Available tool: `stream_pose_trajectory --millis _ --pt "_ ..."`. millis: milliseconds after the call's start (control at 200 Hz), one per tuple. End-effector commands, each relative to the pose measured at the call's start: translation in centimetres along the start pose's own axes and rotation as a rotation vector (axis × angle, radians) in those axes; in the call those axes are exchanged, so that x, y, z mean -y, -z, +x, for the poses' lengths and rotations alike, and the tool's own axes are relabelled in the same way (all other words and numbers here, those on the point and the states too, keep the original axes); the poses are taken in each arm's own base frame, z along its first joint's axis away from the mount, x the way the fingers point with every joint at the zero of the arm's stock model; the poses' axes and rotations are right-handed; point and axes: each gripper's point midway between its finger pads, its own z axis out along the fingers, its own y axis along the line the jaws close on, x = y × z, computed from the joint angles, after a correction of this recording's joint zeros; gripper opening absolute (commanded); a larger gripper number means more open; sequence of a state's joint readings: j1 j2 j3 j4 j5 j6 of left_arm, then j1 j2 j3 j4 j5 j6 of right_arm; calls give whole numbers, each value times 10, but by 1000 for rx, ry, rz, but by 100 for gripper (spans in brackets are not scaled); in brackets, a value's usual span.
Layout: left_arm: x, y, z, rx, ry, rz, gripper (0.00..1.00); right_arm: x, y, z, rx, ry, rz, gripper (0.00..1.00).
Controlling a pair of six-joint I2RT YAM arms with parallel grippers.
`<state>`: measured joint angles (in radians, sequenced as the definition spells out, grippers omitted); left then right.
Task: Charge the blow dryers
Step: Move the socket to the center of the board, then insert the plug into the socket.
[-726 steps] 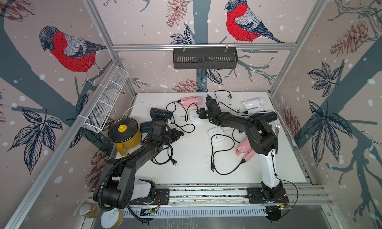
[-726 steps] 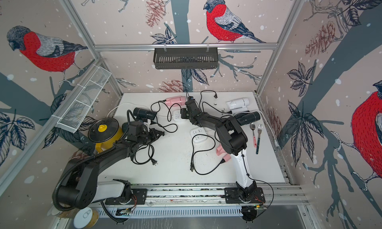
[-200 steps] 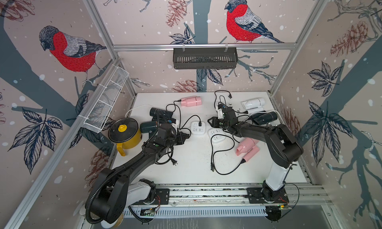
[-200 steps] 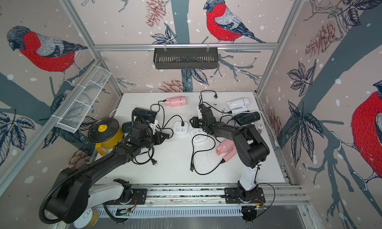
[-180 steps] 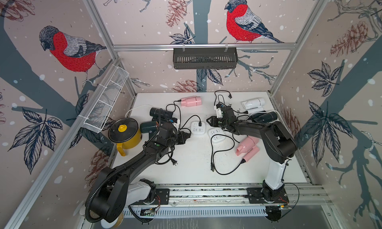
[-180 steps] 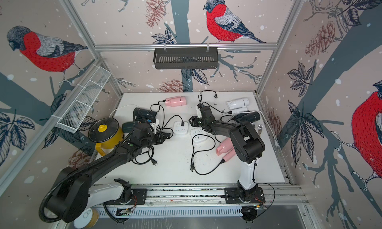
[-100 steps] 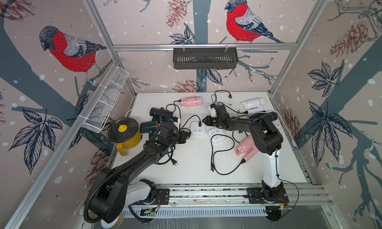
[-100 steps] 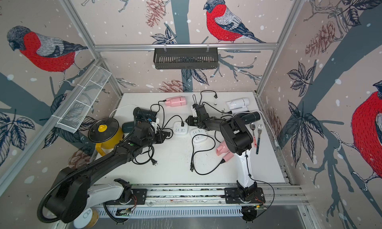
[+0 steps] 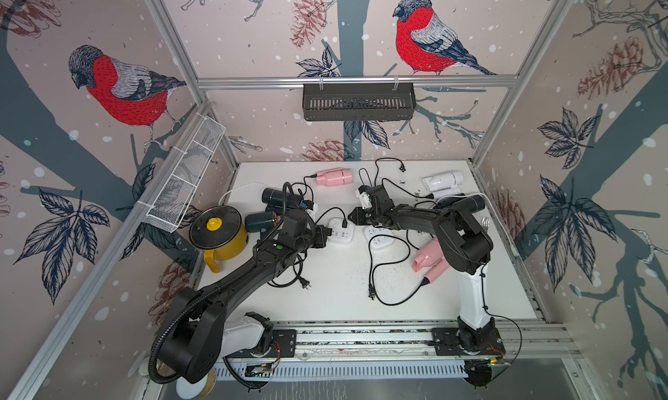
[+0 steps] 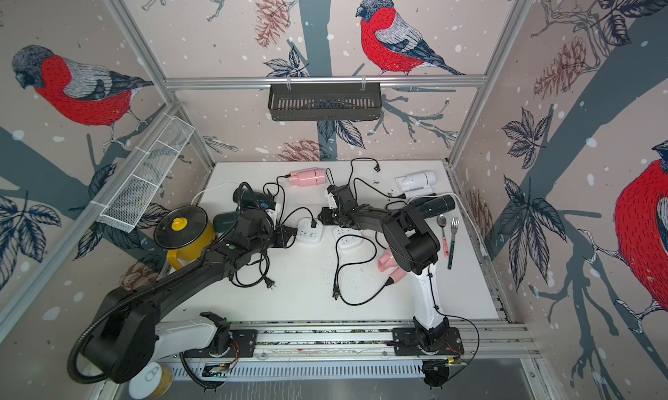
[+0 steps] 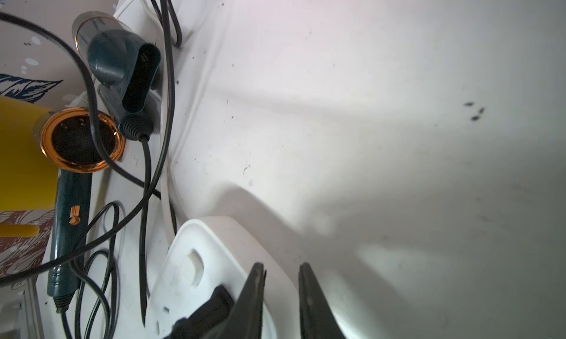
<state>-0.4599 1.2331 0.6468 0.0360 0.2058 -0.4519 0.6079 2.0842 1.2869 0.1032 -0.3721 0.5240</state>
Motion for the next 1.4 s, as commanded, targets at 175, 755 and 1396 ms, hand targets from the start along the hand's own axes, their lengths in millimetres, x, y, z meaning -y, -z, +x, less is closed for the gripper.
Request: stream_pose_trajectory --millis 175,755,1396 --pt "-2 -1 5 -41 -107 -39 14 -12 26 7 -7 9 -7 22" --pt "21 1 10 -51 -214 -19 14 -35 185 22 324 197 46 59" --pt "-2 -24 17 -142 -327 -199 14 -27 276 34 628 216 117 100"
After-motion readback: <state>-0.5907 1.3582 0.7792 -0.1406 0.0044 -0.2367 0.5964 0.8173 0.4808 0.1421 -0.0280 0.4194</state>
